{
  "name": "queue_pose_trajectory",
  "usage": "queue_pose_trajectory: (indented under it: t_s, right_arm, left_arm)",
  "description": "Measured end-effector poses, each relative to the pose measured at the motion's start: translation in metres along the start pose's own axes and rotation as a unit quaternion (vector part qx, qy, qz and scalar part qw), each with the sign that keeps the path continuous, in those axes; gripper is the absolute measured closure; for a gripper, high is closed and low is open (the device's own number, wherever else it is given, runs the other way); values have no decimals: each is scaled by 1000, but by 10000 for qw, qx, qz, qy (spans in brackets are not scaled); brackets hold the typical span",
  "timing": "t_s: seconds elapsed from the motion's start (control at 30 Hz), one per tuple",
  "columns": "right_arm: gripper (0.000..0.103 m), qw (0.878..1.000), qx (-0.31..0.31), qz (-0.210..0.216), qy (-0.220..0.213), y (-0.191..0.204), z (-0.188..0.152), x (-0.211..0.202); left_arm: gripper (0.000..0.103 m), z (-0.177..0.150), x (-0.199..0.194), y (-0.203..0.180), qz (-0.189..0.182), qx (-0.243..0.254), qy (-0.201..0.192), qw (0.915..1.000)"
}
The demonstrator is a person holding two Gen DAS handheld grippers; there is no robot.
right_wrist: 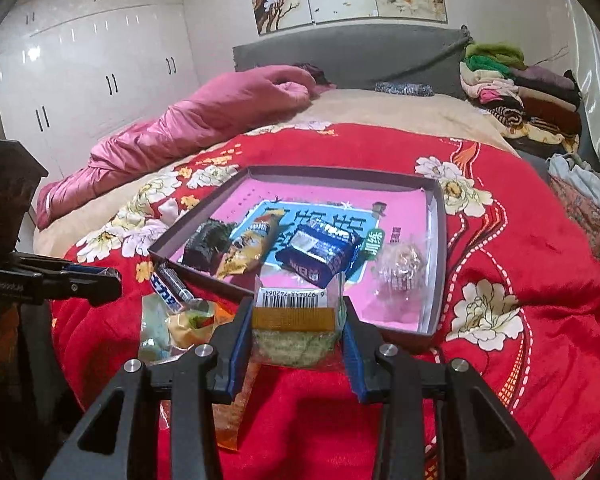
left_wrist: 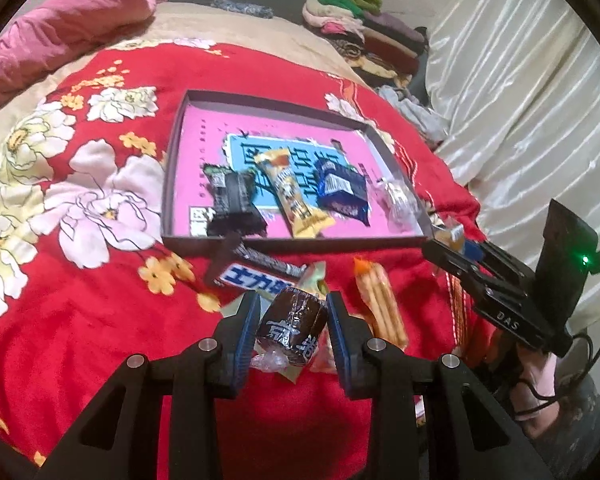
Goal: Organize snacks
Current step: 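Grasp the dark wrapped sweet with the left tool while the right tool grasps the clear-wrapped cake, then carry the dark sweet with the left tool while the right tool carries the cake over the tray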
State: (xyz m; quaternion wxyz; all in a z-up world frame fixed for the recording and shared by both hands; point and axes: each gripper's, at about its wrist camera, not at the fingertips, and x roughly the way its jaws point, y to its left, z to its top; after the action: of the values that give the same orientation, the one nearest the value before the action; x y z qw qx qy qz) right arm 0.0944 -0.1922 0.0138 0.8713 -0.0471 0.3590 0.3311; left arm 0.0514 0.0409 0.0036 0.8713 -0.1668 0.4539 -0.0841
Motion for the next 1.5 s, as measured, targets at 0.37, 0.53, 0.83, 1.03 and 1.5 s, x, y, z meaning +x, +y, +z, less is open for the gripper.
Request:
queue_pose_trajectory:
  t_s: [0.37,0.53,0.83,1.03,1.5]
  right_arm:
    - [62,9997,125,-48,-216,-8,6,-2]
    - [62,9991,329,-7,-281,-17,8,-2]
    - [62,9982,463,-28,-383,-24,10,-1]
    - [62,9978,498,-99,-434,-27,11,0]
    - [62,9968,547,-301,-496,-28,16,5]
  left_arm:
    - [68,18,-4,8,141,-104,-315,9993]
    - [68,26,-2,8,158,-123,-412,9990]
    - [68,42,9,5,194,-78,-571,9982]
    - [68,53,19,2,231,-1,-629,9978]
    - [68,66,46,6,221,-14,-584,9980]
